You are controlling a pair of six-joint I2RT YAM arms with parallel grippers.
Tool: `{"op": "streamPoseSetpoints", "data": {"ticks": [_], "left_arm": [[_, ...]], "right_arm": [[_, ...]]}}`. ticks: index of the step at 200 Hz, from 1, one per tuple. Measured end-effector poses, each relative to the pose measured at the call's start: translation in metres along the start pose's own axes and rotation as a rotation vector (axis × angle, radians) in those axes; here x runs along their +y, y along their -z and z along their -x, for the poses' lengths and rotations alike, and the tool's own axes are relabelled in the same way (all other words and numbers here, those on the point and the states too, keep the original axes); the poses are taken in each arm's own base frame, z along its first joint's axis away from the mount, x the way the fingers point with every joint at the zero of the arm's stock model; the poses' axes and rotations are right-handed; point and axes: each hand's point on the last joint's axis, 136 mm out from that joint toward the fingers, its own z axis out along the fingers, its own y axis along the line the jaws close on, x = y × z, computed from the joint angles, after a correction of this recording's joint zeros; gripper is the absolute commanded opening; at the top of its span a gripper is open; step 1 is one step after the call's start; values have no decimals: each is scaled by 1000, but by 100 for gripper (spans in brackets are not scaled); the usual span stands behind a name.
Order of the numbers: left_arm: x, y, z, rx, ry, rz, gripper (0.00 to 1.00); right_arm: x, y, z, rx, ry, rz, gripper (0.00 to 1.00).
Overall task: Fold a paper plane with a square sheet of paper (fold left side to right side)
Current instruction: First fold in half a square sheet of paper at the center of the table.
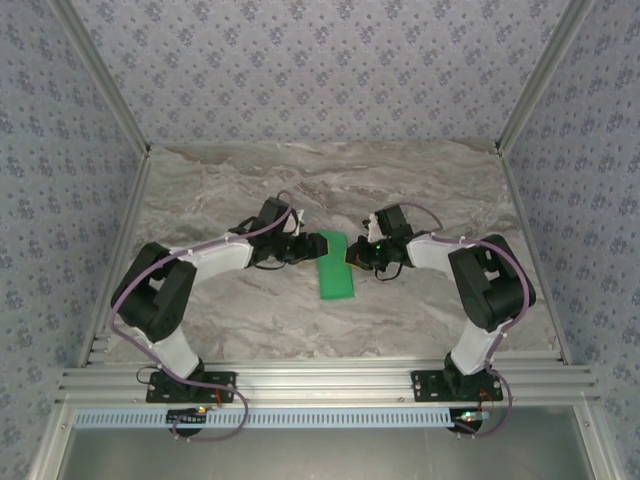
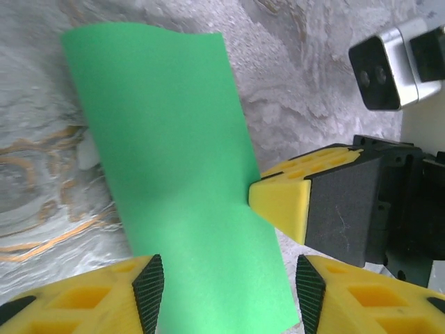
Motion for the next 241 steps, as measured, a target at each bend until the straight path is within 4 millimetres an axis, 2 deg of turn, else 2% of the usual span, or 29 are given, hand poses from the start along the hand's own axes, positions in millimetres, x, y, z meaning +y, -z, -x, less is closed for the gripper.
{"op": "streamPoseSetpoints", "data": {"ticks": [55, 80, 94, 118, 148, 173, 191, 214, 241], "left_arm": [[24, -26, -25, 71, 43, 102, 56], [29, -33, -29, 93, 56, 150, 51], [28, -35, -24, 85, 56, 164, 49], [29, -40, -22, 82, 56, 183, 49], [30, -41, -21, 83, 54, 201, 49], [30, -41, -21, 88, 57, 213, 49], [30, -41, -21, 93, 59, 220, 50], [30, -42, -21, 96, 58, 226, 50], [30, -42, -22, 102, 52, 237, 50]], "right_arm": [[-8, -8, -3, 18, 18, -48, 11], [-9, -8, -3, 18, 30, -58, 14], [-9, -7, -2, 12, 37, -64, 18], [-12, -4, 0, -5, 53, -90, 34], [-6, 23, 11, -94, 101, -145, 44], [4, 57, 19, -196, 153, -186, 47], [4, 74, 19, -242, 173, -217, 49], [-7, 84, 11, -250, 171, -261, 50], [-22, 86, 0, -227, 160, -302, 50]]}}
